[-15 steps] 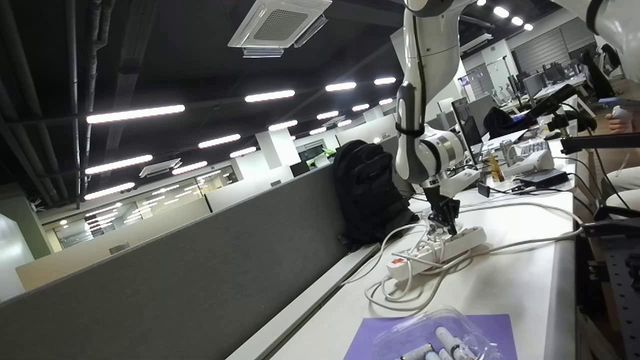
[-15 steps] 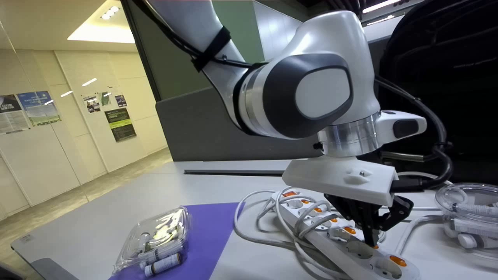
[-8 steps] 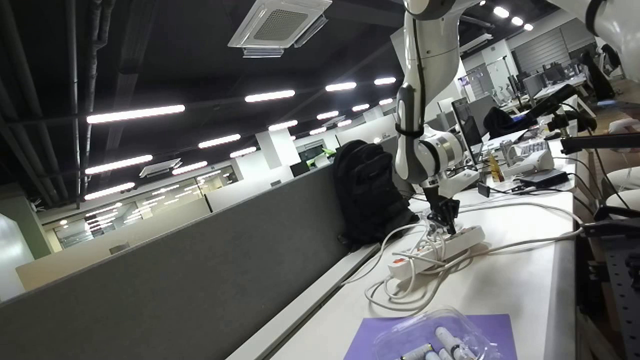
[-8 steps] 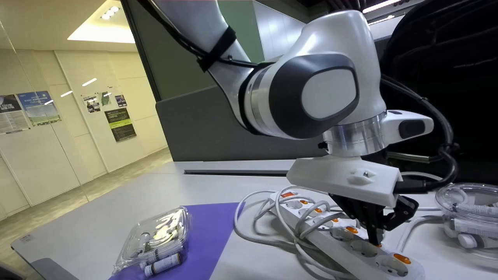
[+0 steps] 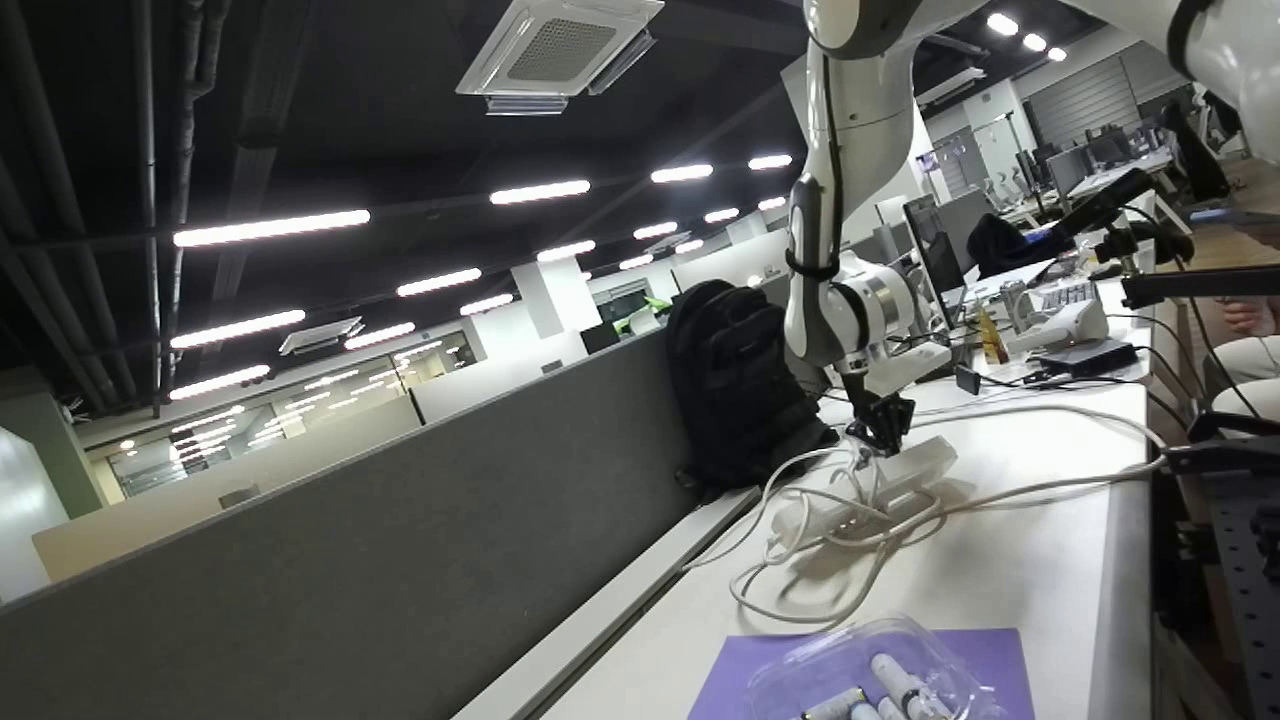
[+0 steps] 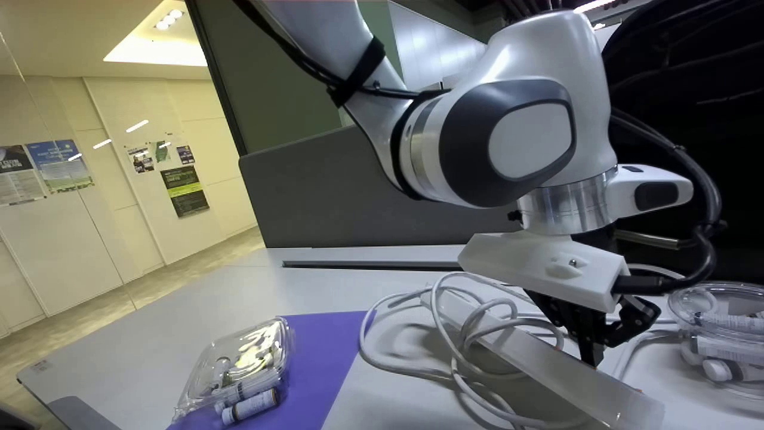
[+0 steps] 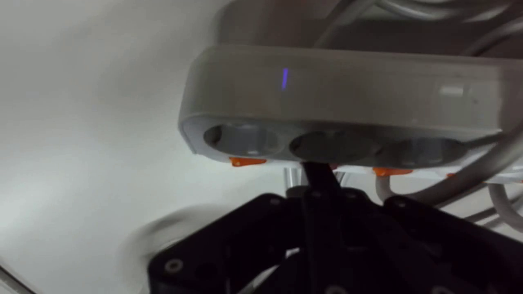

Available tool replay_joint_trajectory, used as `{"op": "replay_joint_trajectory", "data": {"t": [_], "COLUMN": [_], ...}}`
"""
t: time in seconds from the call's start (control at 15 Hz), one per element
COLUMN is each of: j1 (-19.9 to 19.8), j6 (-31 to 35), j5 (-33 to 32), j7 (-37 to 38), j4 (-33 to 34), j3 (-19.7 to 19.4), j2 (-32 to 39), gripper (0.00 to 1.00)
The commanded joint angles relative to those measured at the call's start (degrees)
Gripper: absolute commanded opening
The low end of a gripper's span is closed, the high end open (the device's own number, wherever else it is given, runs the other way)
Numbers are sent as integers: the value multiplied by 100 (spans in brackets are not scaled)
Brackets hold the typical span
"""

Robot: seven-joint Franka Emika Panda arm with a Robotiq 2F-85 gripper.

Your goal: Flip a switch on the extension cord

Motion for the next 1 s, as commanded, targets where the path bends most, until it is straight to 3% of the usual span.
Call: {"op": "replay_joint_trajectory", "data": {"t": [0.0,0.33,0.93], "j1": [-94,-206,-479], "j6": [80,333,249], "j5": [22,-21,61], "j7": [250,69,-411], "j4": [493,436,-47], "j3": [7,182,683], "j2": [744,913,148], "gripper": [0,0,0]}}
